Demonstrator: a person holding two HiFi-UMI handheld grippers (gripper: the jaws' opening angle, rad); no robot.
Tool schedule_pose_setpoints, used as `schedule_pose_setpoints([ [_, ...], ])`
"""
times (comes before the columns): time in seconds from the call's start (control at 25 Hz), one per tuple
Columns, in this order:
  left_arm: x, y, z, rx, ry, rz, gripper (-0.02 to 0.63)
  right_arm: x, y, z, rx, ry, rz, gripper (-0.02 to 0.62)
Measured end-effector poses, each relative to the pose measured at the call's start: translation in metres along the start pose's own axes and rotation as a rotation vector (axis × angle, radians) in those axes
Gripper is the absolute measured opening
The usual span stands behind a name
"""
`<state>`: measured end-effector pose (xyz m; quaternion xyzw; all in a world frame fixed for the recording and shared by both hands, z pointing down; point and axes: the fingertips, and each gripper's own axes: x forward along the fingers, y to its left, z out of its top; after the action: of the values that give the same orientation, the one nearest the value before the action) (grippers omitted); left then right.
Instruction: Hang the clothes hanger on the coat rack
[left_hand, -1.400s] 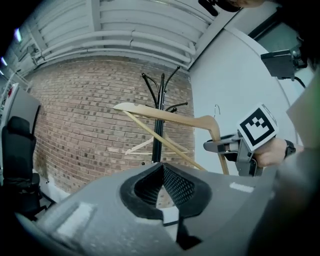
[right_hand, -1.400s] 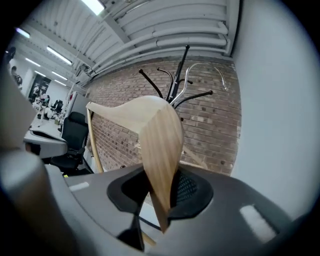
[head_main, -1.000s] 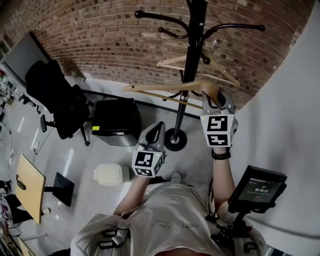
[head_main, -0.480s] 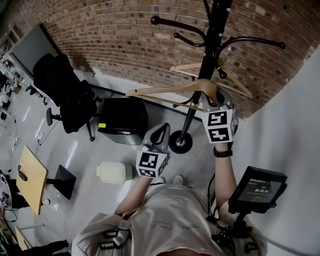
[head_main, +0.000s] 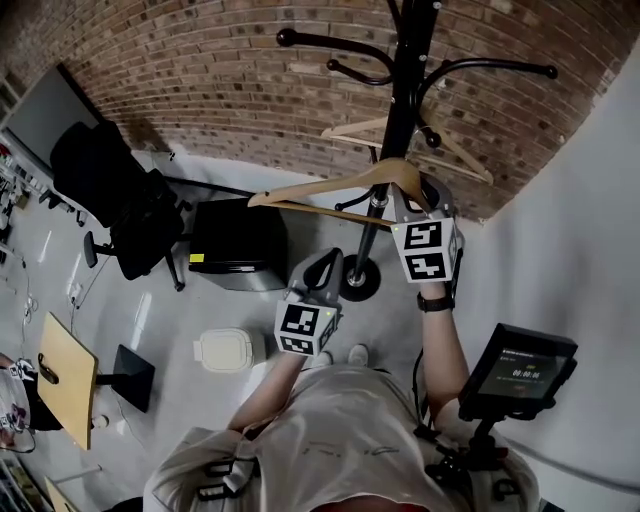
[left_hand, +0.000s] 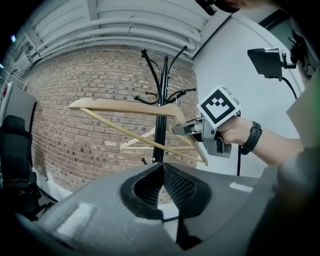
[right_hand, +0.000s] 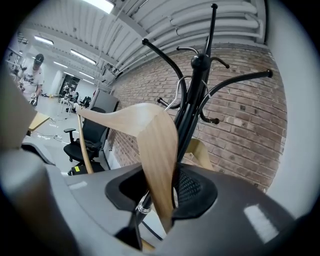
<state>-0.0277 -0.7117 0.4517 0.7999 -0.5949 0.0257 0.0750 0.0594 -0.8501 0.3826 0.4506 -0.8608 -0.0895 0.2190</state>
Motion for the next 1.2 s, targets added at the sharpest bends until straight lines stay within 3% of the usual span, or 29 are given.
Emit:
schedule_pose_setpoints([
  [0.2,0.002,-0.006,-0.007,-0.019,0.018,-0.049,0.002,-0.011,-0.005,0.006,0.018,-0.053,-0.028,0.179],
  [0.28,0.002,-0.006,-0.01,-0.028,0.021,-0.056,0.002,-0.015,-0.007,0.006,0.017,-0.068,-0.044,0.258],
  [0.48,-0.008,-0.01,-0.016,-0.066,0.039,-0.081,0.002,-0.028,-0.011,0.006,-0.007,-0.07,-0.099,0.302],
  [0.64,-0.018,-0.012,-0.027,-0.083,0.053,-0.102,0.002,-0.037,-0.002,0.0,-0.018,-0.027,-0.122,0.274],
  [0.76,-0.028,-0.013,-0.03,-0.094,0.051,-0.113,0.002,-0.051,0.007,0.008,-0.028,-0.062,-0.146,0.239],
  [0.96,-0.043,0.001,-0.026,-0.096,0.029,-0.122,0.002,-0.079,0.031,0.0,0.062,-0.1,-0.17,0.185],
  [1.2,-0.068,0.009,0.0,-0.018,-0.033,-0.178,0.003,-0.141,0.064,-0.026,0.226,-0.182,-0.309,0.016],
])
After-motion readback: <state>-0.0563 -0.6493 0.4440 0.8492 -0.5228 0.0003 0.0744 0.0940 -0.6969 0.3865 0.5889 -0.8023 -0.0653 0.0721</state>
